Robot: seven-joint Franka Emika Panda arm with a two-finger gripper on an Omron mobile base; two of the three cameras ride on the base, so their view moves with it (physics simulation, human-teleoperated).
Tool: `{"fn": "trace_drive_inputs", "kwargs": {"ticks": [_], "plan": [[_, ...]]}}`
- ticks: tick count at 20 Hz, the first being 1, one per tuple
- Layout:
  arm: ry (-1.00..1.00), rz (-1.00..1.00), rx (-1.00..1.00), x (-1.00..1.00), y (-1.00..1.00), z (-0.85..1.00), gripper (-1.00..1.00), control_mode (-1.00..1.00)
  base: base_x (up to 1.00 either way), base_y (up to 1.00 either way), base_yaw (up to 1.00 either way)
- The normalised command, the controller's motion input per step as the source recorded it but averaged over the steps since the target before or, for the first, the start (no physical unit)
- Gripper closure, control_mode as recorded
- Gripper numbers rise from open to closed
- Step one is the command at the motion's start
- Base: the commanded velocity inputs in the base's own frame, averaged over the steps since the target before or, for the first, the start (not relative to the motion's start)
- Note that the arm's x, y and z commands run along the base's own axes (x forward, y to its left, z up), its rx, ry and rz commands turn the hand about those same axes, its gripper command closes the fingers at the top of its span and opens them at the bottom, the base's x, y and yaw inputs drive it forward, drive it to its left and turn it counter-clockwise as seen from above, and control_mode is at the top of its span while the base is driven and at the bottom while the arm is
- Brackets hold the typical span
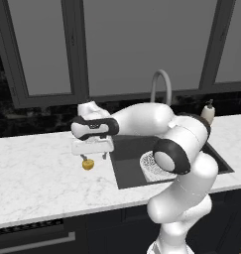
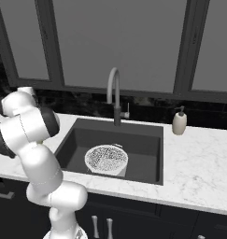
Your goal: Put the colander in the sink, put the kiwi in the colander, and turn on the sink faucet and pour water over the colander.
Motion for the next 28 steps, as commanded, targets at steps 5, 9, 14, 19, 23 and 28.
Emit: {"fn": "trace_drive_inputs", "kwargs": {"ticks": [5,9,14,19,23,28], "plan": [[0.00,0.01,0.00,0.00,0.27,-0.51,-1.00,-1.00,0.00,0.00,0.00],[0.00,0.00,-0.02,0.00,0.11,-0.32,-1.00,-1.00,0.00,0.00,0.00],[-0.07,0.00,0.00,0.00,0.00,-0.08,-1.00,-1.00,0.00,0.00,0.00],[-0.12,0.00,0.00,0.00,0.00,-0.03,-1.00,-1.00,0.00,0.00,0.00],[-0.07,0.00,0.00,0.00,-0.03,-0.23,-1.00,-1.00,0.00,0.00,0.00],[-0.05,0.00,0.00,0.00,-0.04,-0.22,-1.00,-1.00,0.00,0.00,0.00]]}}
